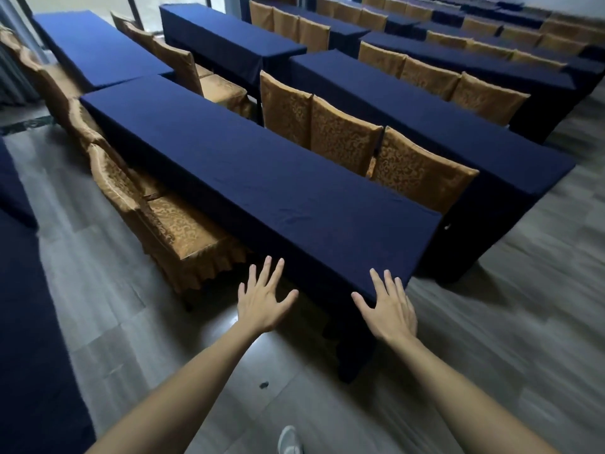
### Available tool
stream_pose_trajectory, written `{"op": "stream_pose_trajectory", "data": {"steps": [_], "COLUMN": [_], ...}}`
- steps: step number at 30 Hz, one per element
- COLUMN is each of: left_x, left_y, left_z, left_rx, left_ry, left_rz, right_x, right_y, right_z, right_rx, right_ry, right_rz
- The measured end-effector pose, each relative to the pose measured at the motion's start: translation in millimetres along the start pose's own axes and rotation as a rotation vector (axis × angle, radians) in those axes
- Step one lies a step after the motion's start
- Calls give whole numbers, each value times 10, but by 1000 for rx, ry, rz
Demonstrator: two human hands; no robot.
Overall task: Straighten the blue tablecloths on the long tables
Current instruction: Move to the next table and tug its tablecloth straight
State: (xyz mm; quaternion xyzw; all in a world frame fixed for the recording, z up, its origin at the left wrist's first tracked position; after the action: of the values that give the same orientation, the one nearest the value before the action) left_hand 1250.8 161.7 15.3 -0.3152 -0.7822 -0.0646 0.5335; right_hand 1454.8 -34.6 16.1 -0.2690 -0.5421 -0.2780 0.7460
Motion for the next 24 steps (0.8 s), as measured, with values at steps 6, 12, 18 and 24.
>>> {"op": "stream_pose_trajectory", "data": {"steps": [6, 12, 18, 24], "left_x": [136, 222, 18, -534], "left_y": [639, 1080, 1454, 1688], "left_z": [-247, -374, -634, -975], "left_rx": [74, 220, 403, 607], "left_ry": [-39, -62, -118, -263], "left_rz": [-12, -58, -121, -76], "right_x": [42, 96, 118, 55], "right_y": [907, 1744, 2718, 3610], "right_z": [-43, -12, -124, -410], "right_rx": [32, 137, 296, 352], "right_ry": [36, 42, 22, 3], "right_rz": [50, 124, 213, 357]}}
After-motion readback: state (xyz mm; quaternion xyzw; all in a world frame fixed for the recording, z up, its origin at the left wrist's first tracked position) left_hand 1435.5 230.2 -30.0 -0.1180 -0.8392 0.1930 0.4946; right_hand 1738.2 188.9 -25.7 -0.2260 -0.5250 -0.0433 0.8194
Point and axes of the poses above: each hand's wrist, its own y-axis towards the middle knuckle, its own x-axis out of the back of the hand, z = x × y, the point moved 3 cm from there along y, towards the middle knuckle, and after that the axes turned 8 degrees about x, right-handed, at the moved point
